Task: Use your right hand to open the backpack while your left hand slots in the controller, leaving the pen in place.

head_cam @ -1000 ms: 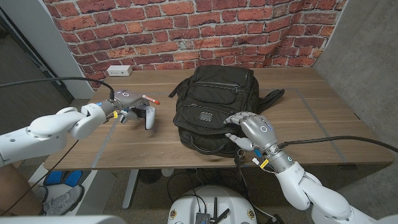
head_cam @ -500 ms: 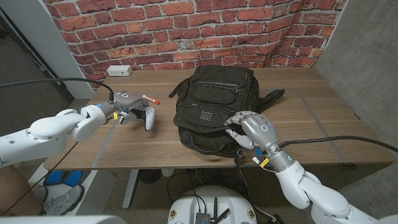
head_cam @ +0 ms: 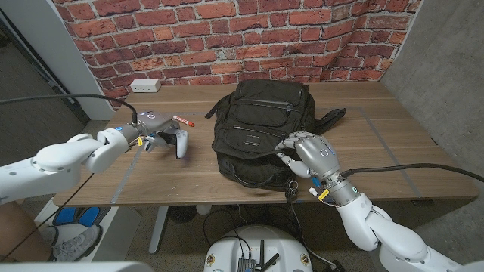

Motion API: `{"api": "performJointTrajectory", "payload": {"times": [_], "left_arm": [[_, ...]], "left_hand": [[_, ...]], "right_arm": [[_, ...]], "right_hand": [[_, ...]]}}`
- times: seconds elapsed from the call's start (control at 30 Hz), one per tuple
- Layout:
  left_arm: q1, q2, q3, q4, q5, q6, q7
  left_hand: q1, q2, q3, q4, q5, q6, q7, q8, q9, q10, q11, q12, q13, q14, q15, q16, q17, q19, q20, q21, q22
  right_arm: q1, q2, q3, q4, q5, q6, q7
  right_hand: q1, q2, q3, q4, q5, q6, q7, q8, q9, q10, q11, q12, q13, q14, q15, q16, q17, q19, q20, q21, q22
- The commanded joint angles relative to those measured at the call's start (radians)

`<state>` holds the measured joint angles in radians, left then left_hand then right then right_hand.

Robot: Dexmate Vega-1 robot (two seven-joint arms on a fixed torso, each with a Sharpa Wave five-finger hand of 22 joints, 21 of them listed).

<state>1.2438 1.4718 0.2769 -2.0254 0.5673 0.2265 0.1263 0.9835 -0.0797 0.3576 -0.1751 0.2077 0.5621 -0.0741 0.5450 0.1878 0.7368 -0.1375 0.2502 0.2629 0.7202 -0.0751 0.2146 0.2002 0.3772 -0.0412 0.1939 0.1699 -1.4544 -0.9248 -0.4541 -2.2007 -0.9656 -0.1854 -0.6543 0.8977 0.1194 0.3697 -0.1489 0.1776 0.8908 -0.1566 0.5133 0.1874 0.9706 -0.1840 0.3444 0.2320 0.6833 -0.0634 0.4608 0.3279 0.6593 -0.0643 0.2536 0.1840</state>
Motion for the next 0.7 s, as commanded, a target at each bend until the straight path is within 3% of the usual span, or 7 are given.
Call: {"api": "performJointTrajectory", "payload": {"times": [0.03,0.27,0.43,0.7], "left_arm": [[0.048,0.045,-0.020,-0.029,-0.036,0.043,0.044],[0.080,0.081,-0.033,-0.057,-0.066,0.071,0.079],[0.201,0.081,-0.151,-0.061,-0.071,0.076,0.102],[0.289,0.067,-0.241,-0.063,-0.059,0.074,0.107]], "left_hand": [[0.035,0.149,0.015,0.005,0.002,0.118,-0.081,0.002,0.001,0.088,-0.076,0.008,0.004,0.010,-0.164,-0.003,0.002,0.002,-0.158,-0.001,0.003],[0.034,0.150,0.015,0.005,0.002,0.122,-0.083,0.000,0.000,0.089,-0.076,0.007,0.005,0.011,-0.164,-0.003,0.003,0.003,-0.158,-0.001,0.003],[0.034,0.150,0.015,0.005,0.002,0.126,-0.083,0.000,0.002,0.092,-0.076,0.007,0.006,0.013,-0.164,-0.003,0.003,0.004,-0.157,-0.001,0.003],[0.035,0.151,0.016,0.004,0.002,0.136,-0.081,0.002,0.006,0.098,-0.076,0.006,0.007,0.018,-0.164,-0.002,0.003,0.006,-0.157,0.000,0.003]], "right_arm": [[-0.005,0.008,0.025,-0.012,0.024,-0.001,-0.016],[-0.006,0.026,0.049,-0.026,0.073,0.009,-0.014],[-0.002,0.037,0.067,-0.037,0.101,0.014,-0.002],[0.001,0.052,0.081,-0.040,0.120,0.021,0.008]], "right_hand": [[0.022,0.019,0.008,-0.010,0.005,0.031,-0.006,0.011,0.002,0.025,0.000,0.015,0.005,0.014,-0.169,0.002,0.003,0.009,-0.140,0.005,0.006],[0.033,0.020,0.011,-0.017,0.006,0.050,-0.001,0.014,0.001,0.054,0.000,0.024,0.011,0.031,-0.169,0.004,0.006,0.014,-0.140,0.009,0.007],[0.043,0.019,0.012,-0.022,0.007,0.061,0.003,0.015,0.000,0.070,0.005,0.031,0.017,0.044,-0.169,0.008,0.009,0.018,-0.140,0.012,0.007],[0.049,0.017,0.013,-0.023,0.008,0.071,0.008,0.014,0.000,0.082,0.008,0.035,0.024,0.055,-0.168,0.007,0.010,0.020,-0.140,0.014,0.008]]}}
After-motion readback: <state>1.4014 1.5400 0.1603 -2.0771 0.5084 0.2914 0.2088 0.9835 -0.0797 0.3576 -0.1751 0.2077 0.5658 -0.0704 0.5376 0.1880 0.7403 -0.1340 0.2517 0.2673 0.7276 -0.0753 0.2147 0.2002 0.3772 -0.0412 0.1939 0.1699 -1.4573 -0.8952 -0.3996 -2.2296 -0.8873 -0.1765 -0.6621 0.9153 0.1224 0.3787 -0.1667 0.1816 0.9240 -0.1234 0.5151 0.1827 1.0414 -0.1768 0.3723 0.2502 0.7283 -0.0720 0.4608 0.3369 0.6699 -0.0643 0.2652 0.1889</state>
